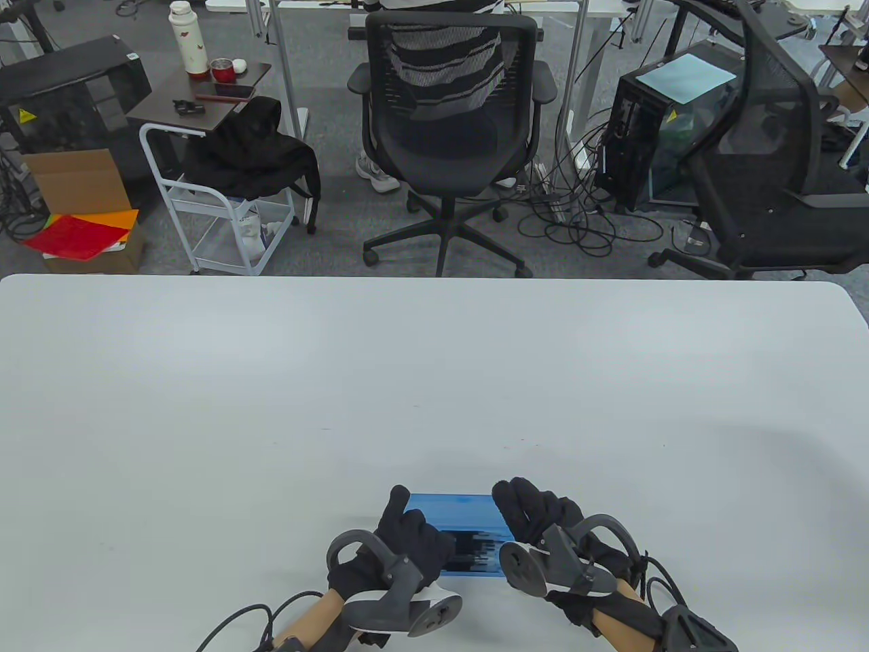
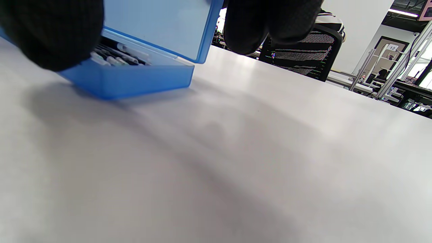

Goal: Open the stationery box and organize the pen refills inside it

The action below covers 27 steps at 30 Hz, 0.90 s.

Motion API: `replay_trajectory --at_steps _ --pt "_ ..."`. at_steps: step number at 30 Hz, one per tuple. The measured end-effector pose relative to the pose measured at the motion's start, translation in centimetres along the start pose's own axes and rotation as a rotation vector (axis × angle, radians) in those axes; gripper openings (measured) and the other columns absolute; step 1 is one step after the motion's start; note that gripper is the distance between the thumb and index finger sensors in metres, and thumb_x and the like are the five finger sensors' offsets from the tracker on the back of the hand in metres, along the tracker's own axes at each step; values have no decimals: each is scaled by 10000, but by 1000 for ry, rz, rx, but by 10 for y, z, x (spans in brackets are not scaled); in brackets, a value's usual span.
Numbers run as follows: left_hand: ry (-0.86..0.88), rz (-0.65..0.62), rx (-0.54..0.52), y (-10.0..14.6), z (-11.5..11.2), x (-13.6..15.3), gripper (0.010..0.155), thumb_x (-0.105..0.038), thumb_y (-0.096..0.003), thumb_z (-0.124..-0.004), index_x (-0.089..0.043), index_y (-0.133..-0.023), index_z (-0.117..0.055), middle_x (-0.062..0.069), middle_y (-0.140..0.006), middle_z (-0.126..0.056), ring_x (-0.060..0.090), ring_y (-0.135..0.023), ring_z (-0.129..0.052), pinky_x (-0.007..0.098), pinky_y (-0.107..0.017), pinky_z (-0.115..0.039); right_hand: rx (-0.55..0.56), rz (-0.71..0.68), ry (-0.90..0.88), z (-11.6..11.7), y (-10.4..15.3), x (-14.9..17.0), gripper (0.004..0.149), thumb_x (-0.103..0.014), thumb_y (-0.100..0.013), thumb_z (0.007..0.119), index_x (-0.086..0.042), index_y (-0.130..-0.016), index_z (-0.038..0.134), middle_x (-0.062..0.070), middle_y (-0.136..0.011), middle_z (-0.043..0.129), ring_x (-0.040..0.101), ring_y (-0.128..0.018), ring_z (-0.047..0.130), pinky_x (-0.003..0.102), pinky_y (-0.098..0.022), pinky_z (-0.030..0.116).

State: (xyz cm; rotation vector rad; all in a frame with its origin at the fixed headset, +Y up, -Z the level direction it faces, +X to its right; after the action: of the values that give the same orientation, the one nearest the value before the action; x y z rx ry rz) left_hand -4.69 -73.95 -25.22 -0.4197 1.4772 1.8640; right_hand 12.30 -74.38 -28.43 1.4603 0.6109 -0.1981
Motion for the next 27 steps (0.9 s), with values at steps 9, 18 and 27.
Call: replay_trajectory --at_steps 9,18,27 --pt "-12 3 -10 -5 -2 -2 542 -318 -435 -926 -218 -947 -780 -49 -852 -975 259 -857 -985 707 -771 -514 11 5 16 -1 1 -2 1197 -586 -354 814 -102 -1120 31 246 -1204 284 437 -1021 665 587 -752 622" --pt "100 43 -207 18 30 17 589 -416 -468 -852 -229 -1016 -743 -1 -982 -901 296 -892 -955 702 -769 -506 76 50 165 -3 6 -18 1141 -574 -372 803 -82 -1120 95 226 -1175 415 443 -1003 692 594 -743 631" --pt "109 141 -148 24 25 35 606 -479 -492 -765 -233 -1045 -740 37 -1065 -858 335 -912 -959 694 -768 -525 121 29 239 -12 17 -32 1002 -542 -396 806 -104 -1118 266 199 -1148 561 452 -992 733 597 -734 654"
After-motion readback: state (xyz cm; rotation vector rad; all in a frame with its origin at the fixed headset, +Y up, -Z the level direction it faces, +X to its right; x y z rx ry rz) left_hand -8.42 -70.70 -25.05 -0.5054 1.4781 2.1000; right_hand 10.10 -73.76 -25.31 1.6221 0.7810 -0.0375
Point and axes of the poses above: the tracker on the back of each hand, its own x axis roughly to the little-finger side, its own y axis roughly from the fingertips to the wrist, z = x × y, the point moved 1 cm from there along -y, roughly from the wrist to the fingertips
